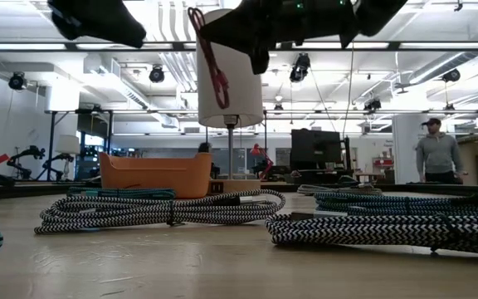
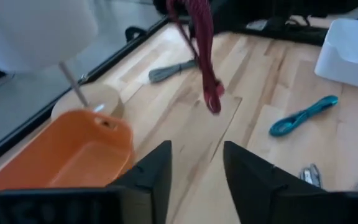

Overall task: Pick & Place USB Port
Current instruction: Put the pink charger cable into the gray bin

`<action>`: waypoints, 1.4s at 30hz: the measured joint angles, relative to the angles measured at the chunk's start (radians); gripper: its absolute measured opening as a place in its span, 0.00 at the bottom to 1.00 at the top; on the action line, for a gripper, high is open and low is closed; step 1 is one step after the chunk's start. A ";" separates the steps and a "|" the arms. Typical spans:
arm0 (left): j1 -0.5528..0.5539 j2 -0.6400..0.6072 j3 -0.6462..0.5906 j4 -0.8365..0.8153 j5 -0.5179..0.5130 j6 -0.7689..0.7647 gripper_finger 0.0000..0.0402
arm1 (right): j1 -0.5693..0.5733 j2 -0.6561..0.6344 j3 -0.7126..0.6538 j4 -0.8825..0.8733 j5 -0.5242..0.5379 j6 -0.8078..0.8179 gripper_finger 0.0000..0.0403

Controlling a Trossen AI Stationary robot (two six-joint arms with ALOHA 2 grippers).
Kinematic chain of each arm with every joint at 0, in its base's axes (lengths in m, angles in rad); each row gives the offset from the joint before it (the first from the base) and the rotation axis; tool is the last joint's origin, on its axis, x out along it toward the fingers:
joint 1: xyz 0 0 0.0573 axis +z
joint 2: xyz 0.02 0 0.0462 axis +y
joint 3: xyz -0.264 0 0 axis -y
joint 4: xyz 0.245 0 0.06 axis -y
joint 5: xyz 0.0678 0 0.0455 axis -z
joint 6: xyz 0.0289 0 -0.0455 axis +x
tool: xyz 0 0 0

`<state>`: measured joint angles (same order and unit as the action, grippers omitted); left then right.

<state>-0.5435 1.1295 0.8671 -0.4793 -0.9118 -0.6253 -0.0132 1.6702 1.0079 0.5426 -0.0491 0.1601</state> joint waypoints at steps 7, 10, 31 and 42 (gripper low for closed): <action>0.087 0.000 -0.075 0.258 0.032 0.174 0.51 | 0.002 0.016 0.000 0.030 -0.006 0.023 0.03; 0.129 0.005 -0.115 0.377 0.035 0.210 0.54 | 0.003 0.014 0.000 0.037 -0.007 0.021 0.03; 0.268 0.249 -0.198 0.933 0.220 0.441 0.54 | 0.003 0.016 0.000 0.038 -0.007 0.012 0.03; 0.268 0.245 -0.180 0.939 0.204 0.493 0.45 | 0.003 0.016 0.000 0.035 -0.006 -0.012 0.03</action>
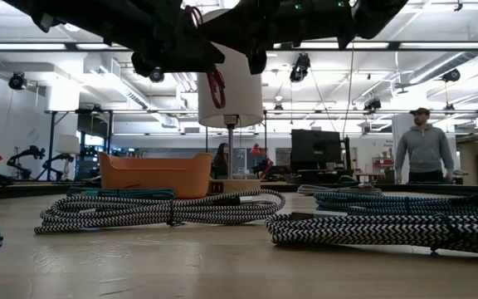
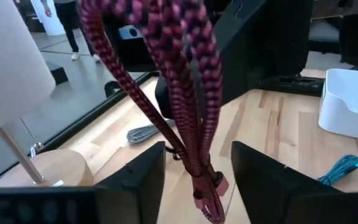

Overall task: Pick & Place USB Port
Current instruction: Put the pink charger cable into the gray bin

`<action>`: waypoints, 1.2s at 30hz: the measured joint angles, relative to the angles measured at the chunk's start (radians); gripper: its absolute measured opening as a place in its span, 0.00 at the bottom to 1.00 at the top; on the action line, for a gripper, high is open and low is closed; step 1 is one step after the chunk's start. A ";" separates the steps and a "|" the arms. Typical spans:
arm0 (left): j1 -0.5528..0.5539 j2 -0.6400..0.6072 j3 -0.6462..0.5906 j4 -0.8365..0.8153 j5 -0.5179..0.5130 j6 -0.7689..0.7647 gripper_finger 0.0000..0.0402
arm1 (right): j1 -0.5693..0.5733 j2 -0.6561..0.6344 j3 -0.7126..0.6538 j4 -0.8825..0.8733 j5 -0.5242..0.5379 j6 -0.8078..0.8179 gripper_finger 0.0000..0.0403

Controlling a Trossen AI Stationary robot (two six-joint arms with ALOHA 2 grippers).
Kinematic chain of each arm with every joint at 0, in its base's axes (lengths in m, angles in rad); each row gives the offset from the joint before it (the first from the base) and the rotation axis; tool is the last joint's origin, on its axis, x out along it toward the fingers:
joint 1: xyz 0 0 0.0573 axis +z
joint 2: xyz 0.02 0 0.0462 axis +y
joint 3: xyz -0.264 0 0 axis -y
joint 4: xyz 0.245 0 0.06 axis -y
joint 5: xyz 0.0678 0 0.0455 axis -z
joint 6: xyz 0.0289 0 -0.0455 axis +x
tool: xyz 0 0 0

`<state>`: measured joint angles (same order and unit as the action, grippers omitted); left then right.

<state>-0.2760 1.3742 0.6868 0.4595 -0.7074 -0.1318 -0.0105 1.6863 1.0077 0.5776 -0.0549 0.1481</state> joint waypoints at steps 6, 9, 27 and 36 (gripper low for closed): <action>0.000 0.000 -0.001 -0.004 0.000 0.000 0.28 | 0.000 0.000 0.000 -0.002 0.001 -0.003 0.03; 0.000 0.000 -0.002 -0.005 0.002 -0.001 0.20 | 0.000 0.000 0.000 -0.002 0.001 -0.003 0.03; 0.000 0.000 -0.004 -0.016 0.010 -0.003 0.08 | 0.000 0.000 0.001 -0.042 -0.001 -0.063 0.03; 0.000 0.000 -0.004 -0.029 0.009 -0.003 0.08 | 0.000 0.000 0.001 -0.048 -0.001 -0.077 0.03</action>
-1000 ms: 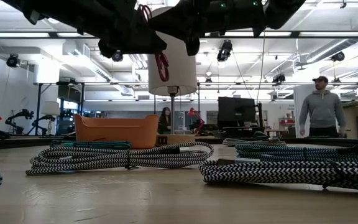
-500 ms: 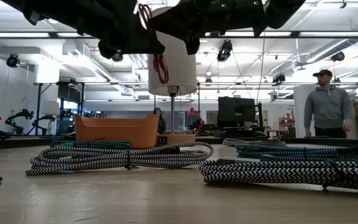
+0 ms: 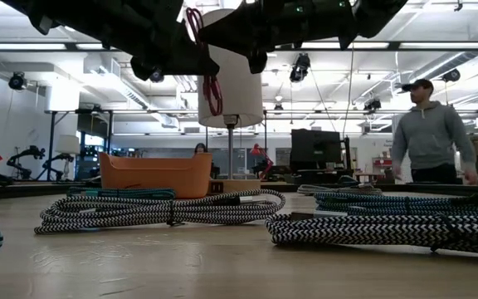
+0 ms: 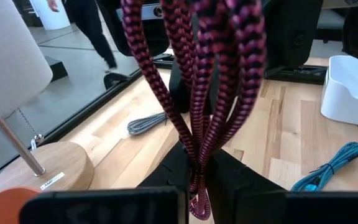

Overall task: Pick & Place USB Port
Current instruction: Put the pink charger cable into the gray bin

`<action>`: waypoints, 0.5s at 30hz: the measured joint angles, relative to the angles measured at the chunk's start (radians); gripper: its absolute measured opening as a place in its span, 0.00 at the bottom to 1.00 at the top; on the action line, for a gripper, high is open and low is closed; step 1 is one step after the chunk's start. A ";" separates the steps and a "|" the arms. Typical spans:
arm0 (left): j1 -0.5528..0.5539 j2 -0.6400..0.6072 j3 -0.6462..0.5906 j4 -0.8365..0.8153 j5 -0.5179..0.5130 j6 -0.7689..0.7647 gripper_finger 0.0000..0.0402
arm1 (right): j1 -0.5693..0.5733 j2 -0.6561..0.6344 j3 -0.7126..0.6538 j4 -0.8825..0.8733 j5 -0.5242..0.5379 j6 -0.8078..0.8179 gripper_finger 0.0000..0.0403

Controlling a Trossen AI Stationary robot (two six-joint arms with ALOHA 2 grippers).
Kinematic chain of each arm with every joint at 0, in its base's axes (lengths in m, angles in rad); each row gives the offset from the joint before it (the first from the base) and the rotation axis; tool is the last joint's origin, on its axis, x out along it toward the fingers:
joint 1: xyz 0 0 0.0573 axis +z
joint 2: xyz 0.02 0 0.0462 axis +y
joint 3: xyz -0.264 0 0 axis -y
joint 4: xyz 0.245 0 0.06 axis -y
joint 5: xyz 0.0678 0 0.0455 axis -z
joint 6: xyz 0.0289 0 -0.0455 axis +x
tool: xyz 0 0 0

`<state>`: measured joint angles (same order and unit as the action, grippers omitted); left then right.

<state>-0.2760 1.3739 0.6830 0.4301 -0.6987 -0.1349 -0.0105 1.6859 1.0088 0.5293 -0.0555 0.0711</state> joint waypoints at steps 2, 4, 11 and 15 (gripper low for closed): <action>0.000 0.000 0.000 0.000 0.000 0.000 0.08 | 0.000 0.000 0.000 0.000 0.000 0.000 0.03; 0.000 0.000 0.000 0.000 0.000 0.000 0.08 | 0.000 0.000 0.001 -0.001 0.000 -0.001 0.03; 0.000 0.000 0.001 0.008 -0.006 0.000 0.08 | 0.000 0.000 0.015 -0.005 -0.022 -0.152 0.03; 0.000 0.000 0.001 0.007 -0.002 0.000 0.08 | 0.000 -0.002 0.016 -0.005 -0.052 -0.176 0.03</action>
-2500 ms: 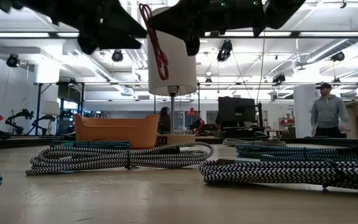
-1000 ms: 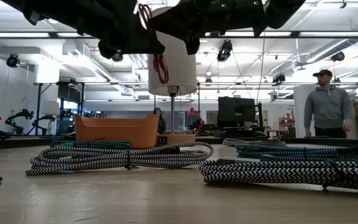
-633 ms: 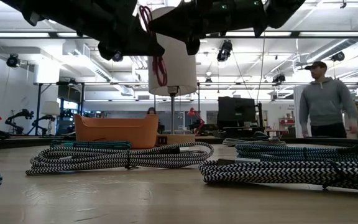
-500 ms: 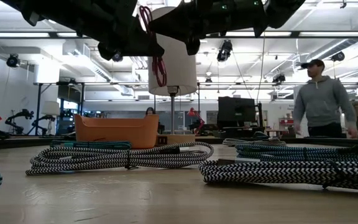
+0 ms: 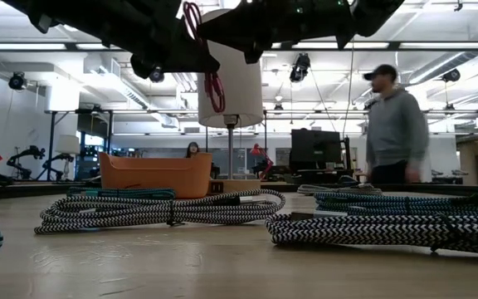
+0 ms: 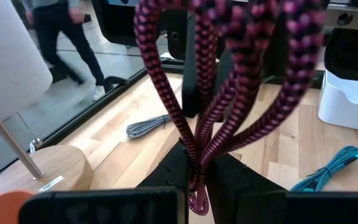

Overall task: Pick & Place USB Port
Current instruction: Put the pink charger cable into the gray bin

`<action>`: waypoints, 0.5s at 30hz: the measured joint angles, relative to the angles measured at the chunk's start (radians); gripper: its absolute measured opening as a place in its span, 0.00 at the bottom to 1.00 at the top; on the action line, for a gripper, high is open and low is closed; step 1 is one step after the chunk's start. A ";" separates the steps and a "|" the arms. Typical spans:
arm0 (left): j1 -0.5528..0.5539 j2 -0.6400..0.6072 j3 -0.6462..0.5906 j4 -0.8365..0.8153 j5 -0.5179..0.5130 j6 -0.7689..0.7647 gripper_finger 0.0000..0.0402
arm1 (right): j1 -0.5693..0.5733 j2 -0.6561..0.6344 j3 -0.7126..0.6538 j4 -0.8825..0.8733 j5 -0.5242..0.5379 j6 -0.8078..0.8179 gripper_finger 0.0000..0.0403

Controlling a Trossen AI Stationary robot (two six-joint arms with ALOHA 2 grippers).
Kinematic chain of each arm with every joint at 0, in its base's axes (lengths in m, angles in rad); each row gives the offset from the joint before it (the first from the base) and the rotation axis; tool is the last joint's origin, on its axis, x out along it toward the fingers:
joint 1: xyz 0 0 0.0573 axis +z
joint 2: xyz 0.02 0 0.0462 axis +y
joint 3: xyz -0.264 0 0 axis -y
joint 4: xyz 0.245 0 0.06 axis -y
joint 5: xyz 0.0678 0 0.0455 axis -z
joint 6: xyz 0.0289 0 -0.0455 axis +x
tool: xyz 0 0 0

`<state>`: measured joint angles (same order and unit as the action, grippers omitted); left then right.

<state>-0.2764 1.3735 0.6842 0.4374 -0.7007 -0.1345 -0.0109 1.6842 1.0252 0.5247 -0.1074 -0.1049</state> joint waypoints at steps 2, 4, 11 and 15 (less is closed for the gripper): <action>0.000 0.000 0.001 0.000 0.000 0.000 0.07 | 0.000 -0.001 0.000 0.003 -0.002 0.000 0.03; 0.000 -0.001 0.001 0.000 0.000 0.003 0.07 | 0.000 -0.002 0.000 0.004 -0.002 -0.001 0.03; 0.000 -0.001 0.001 0.000 -0.001 0.006 0.07 | 0.000 -0.003 0.000 0.005 0.018 -0.071 0.03; 0.001 -0.001 0.001 -0.002 -0.006 0.007 0.07 | 0.005 -0.004 0.000 0.002 0.054 -0.138 0.03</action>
<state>-0.2758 1.3727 0.6853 0.4358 -0.7063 -0.1278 -0.0059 1.6802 1.0252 0.5271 -0.0538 -0.2428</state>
